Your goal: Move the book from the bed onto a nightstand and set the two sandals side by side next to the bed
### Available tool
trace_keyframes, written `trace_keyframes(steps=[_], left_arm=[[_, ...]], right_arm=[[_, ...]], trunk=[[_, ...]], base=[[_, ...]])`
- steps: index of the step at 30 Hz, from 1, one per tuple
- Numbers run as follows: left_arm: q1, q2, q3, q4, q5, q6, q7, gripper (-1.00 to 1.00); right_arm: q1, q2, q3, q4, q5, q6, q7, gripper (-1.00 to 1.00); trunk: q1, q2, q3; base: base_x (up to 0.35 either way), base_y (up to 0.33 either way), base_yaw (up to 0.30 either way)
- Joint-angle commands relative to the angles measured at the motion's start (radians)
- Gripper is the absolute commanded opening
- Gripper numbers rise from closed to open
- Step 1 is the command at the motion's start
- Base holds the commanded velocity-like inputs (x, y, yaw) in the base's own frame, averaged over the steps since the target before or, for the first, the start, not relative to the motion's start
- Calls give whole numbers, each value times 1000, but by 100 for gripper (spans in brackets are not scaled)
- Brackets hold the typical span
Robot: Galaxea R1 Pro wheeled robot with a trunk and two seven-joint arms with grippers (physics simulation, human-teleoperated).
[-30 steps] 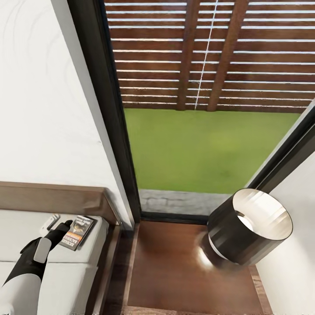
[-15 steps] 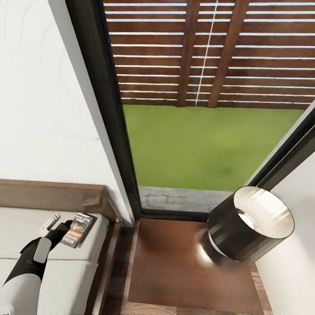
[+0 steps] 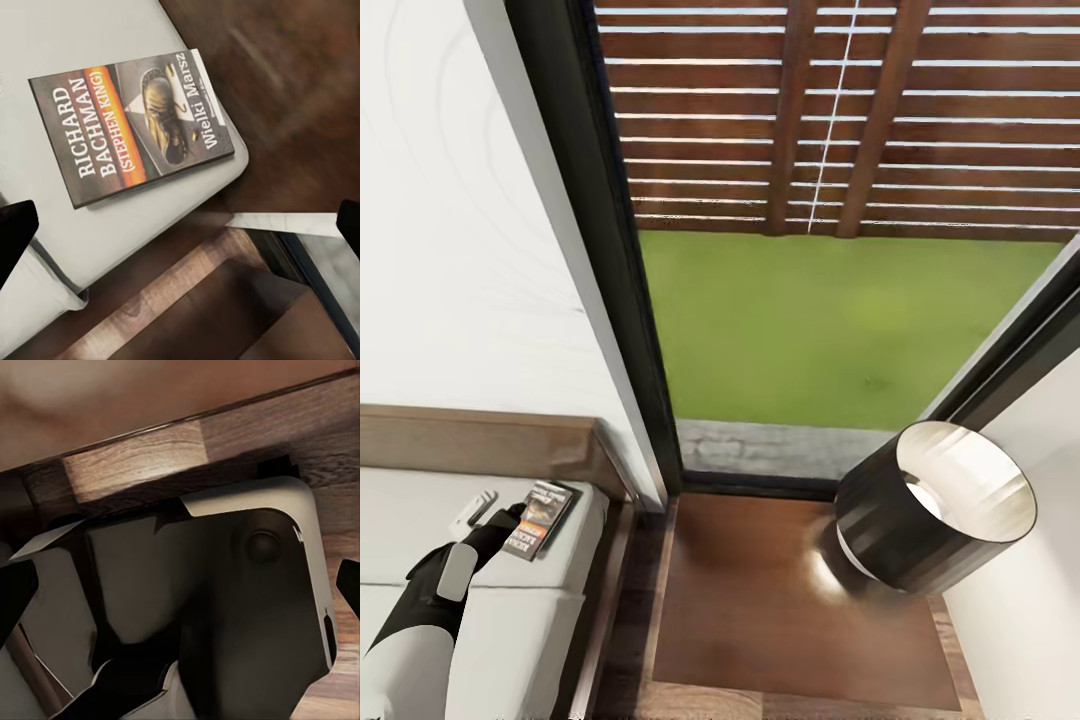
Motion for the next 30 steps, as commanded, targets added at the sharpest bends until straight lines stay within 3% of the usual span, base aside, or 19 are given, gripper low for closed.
trace_keyframes(steps=[1,10,18,30], left_arm=[[-1,0,3,-1,9,7,1,100],[-1,-1,3,-1,9,7,1,100],[-1,-1,3,-1,9,7,1,100],[-1,-2,3,-1,9,7,1,100]], right_arm=[[-2,-1,-8,4,-3,1,5,100],[-1,-8,-9,2,-3,0,-4,100],[-2,-7,-9,0,-3,-1,-193,100],[-2,-3,-8,-1,-3,-1,-238,100]], trunk=[[0,-2,-3],[0,-2,-17],[0,-2,-30],[0,-2,-49]], base=[[0,0,0],[0,0,0],[0,0,0],[0,0,0]])
